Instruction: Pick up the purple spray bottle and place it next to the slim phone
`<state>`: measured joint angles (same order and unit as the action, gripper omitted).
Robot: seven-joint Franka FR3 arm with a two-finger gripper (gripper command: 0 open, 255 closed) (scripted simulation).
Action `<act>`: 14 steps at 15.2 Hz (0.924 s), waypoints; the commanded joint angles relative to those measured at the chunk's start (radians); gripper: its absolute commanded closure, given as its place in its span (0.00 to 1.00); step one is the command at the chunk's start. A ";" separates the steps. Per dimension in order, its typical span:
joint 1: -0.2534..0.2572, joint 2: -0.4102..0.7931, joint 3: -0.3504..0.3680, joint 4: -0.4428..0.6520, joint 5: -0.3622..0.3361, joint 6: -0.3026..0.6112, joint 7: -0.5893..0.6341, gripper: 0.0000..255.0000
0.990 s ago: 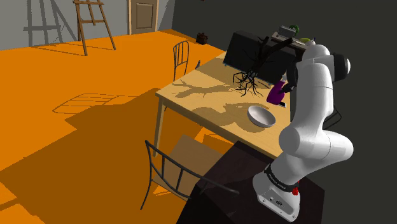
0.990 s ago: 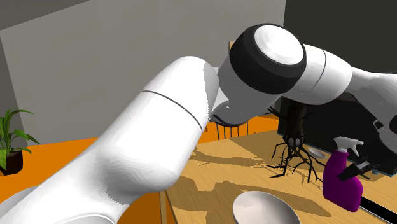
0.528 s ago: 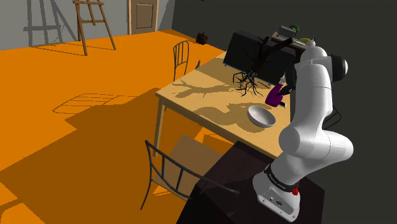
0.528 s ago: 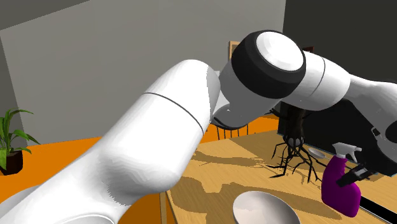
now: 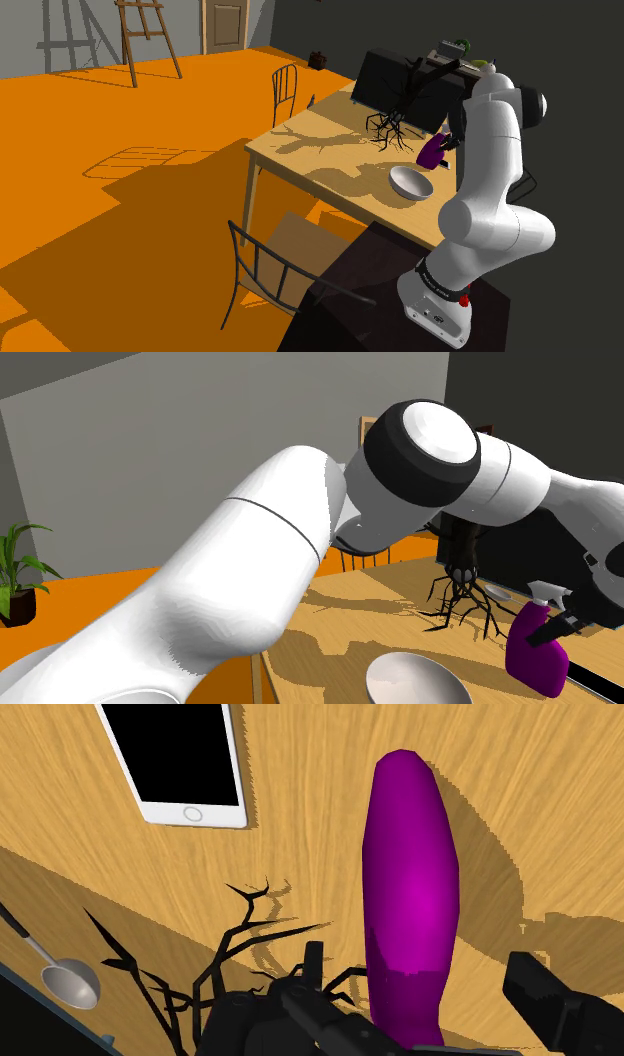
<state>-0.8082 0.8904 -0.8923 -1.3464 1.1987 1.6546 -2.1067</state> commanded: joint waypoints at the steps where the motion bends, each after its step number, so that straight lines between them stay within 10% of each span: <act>1: 0.000 0.000 0.000 0.000 0.000 0.000 0.000 0.00; 14: -0.044 -0.034 -0.026 0.054 -0.033 -0.078 0.020 0.00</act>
